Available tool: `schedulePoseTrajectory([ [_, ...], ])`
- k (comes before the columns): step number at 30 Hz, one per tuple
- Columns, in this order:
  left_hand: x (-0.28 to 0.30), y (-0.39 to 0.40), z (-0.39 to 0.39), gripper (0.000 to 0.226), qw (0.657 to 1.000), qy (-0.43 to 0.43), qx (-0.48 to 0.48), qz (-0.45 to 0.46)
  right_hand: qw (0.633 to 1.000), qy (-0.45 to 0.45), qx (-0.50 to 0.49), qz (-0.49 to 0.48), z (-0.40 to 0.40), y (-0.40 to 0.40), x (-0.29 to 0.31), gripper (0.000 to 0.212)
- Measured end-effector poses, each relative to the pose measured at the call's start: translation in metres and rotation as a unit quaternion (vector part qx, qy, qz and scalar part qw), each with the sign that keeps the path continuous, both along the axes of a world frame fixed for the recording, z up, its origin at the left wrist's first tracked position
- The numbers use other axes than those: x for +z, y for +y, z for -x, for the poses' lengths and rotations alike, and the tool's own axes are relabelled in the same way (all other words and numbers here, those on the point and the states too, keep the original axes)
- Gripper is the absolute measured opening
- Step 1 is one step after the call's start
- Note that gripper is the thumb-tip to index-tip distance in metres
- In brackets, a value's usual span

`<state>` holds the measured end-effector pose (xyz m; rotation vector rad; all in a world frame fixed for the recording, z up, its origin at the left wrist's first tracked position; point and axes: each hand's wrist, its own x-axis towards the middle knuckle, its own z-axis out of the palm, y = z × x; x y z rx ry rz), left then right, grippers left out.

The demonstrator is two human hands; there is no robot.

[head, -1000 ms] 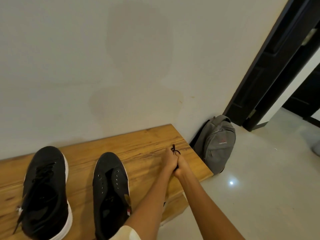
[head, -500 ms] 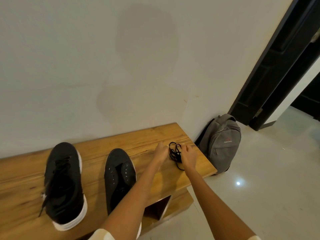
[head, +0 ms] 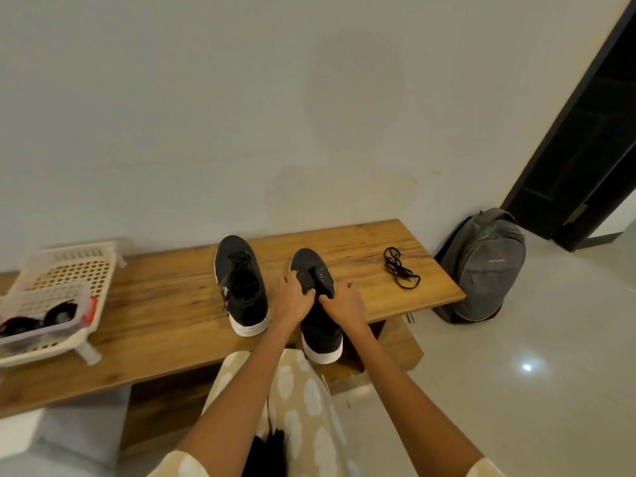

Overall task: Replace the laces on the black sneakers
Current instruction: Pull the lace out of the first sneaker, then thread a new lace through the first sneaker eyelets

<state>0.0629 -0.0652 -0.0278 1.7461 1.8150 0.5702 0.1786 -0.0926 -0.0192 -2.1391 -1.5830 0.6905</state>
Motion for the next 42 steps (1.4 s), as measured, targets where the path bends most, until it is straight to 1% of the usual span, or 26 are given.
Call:
schedulePoseTrajectory([
  [1, -0.005, -0.004, 0.003, 0.067, 0.999, -0.026, -0.002, 0.032, 1.000, -0.006, -0.005, 0.010, 0.001, -0.004, -0.001, 0.050],
  [2, -0.011, -0.007, 0.004, 0.066, 0.998, -0.042, -0.005, 0.047, 1.000, -0.012, -0.005, 0.006, 0.001, -0.008, -0.003, 0.043],
  [3, -0.014, -0.009, 0.004, 0.059, 0.998, -0.048, -0.003, 0.049, 1.000, -0.022, -0.006, -0.008, 0.000, -0.012, -0.004, 0.033],
  [5, -0.013, -0.012, 0.005, 0.029, 0.999, -0.043, 0.021, 0.025, 0.998, -0.041, -0.028, -0.036, -0.001, -0.017, -0.007, 0.022],
  [6, -0.010, -0.011, 0.005, 0.016, 0.998, -0.042, 0.036, 0.016, 0.997, -0.042, -0.042, -0.042, -0.003, -0.016, -0.007, 0.022],
  [7, -0.009, -0.009, 0.004, 0.008, 0.998, -0.046, 0.048, 0.011, 0.997, -0.041, -0.055, -0.044, -0.004, -0.014, -0.007, 0.023],
  [8, -0.008, -0.004, 0.004, 0.006, 0.997, -0.053, 0.056, 0.005, 0.996, -0.037, -0.062, -0.046, -0.005, -0.009, -0.006, 0.025],
  [12, -0.001, 0.030, 0.002, 0.019, 0.995, -0.067, 0.068, -0.020, 0.995, -0.022, -0.059, -0.075, -0.009, 0.025, 0.005, 0.021],
  [14, -0.002, 0.054, 0.002, 0.024, 0.994, -0.075, 0.080, -0.027, 0.995, -0.022, -0.047, -0.089, -0.007, 0.051, 0.009, 0.023],
  [16, -0.004, 0.076, -0.001, 0.025, 0.992, -0.090, 0.089, -0.023, 0.995, -0.032, -0.028, -0.088, -0.004, 0.075, 0.011, 0.026],
  [19, -0.008, 0.095, -0.004, 0.029, 0.993, -0.082, 0.084, -0.012, 0.996, -0.043, -0.013, -0.081, -0.008, 0.093, 0.007, 0.027],
  [22, -0.016, 0.097, -0.009, 0.030, 0.995, -0.076, 0.069, -0.007, 0.995, -0.042, -0.022, -0.087, -0.015, 0.094, -0.005, 0.026],
  [24, -0.020, 0.095, -0.008, 0.028, 0.995, -0.068, 0.069, -0.004, 0.994, -0.054, -0.008, -0.096, -0.015, 0.094, -0.008, 0.026],
  [26, -0.019, 0.091, -0.006, 0.031, 0.996, -0.062, 0.070, -0.003, 0.993, -0.062, -0.004, -0.103, -0.013, 0.093, -0.010, 0.027],
  [29, -0.016, 0.085, -0.001, 0.029, 0.996, -0.067, 0.061, -0.009, 0.994, -0.068, 0.011, -0.085, -0.007, 0.090, -0.008, 0.027],
  [30, -0.013, 0.081, 0.001, 0.027, 0.996, -0.064, 0.053, -0.012, 0.994, -0.080, 0.019, -0.077, -0.004, 0.089, -0.006, 0.027],
  [32, -0.011, 0.071, 0.007, 0.031, 0.998, -0.046, 0.032, -0.034, 0.987, -0.139, 0.024, -0.083, 0.001, 0.088, -0.003, 0.029],
  [33, -0.010, 0.066, 0.012, 0.034, 0.997, -0.034, 0.025, -0.058, 0.980, -0.165, 0.020, -0.108, 0.007, 0.087, 0.001, 0.030],
  [34, -0.007, 0.060, 0.019, 0.034, 0.996, -0.022, 0.020, -0.089, 0.975, -0.171, 0.025, -0.142, 0.014, 0.084, 0.005, 0.030],
  [35, -0.003, 0.052, 0.027, 0.033, 0.992, -0.013, 0.017, -0.124, 0.972, -0.156, 0.044, -0.171, 0.024, 0.080, 0.009, 0.030],
  [37, 0.001, 0.041, 0.045, 0.029, 0.982, 0.022, 0.025, -0.185, 0.968, -0.101, 0.122, -0.197, 0.049, 0.070, 0.016, 0.031],
  [39, 0.003, 0.032, 0.067, 0.030, 0.970, 0.089, 0.060, -0.218, 0.965, -0.041, 0.195, -0.172, 0.078, 0.054, 0.019, 0.033],
  [40, 0.002, 0.027, 0.079, 0.034, 0.969, 0.103, 0.093, -0.206, 0.967, -0.014, 0.213, -0.143, 0.092, 0.047, 0.018, 0.036],
  [41, -0.002, 0.023, 0.091, 0.042, 0.972, 0.104, 0.129, -0.168, 0.971, 0.011, 0.214, -0.107, 0.103, 0.042, 0.014, 0.039],
  [42, -0.006, 0.021, 0.101, 0.052, 0.977, 0.085, 0.159, -0.112, 0.977, 0.034, 0.201, -0.067, 0.112, 0.040, 0.011, 0.041],
])
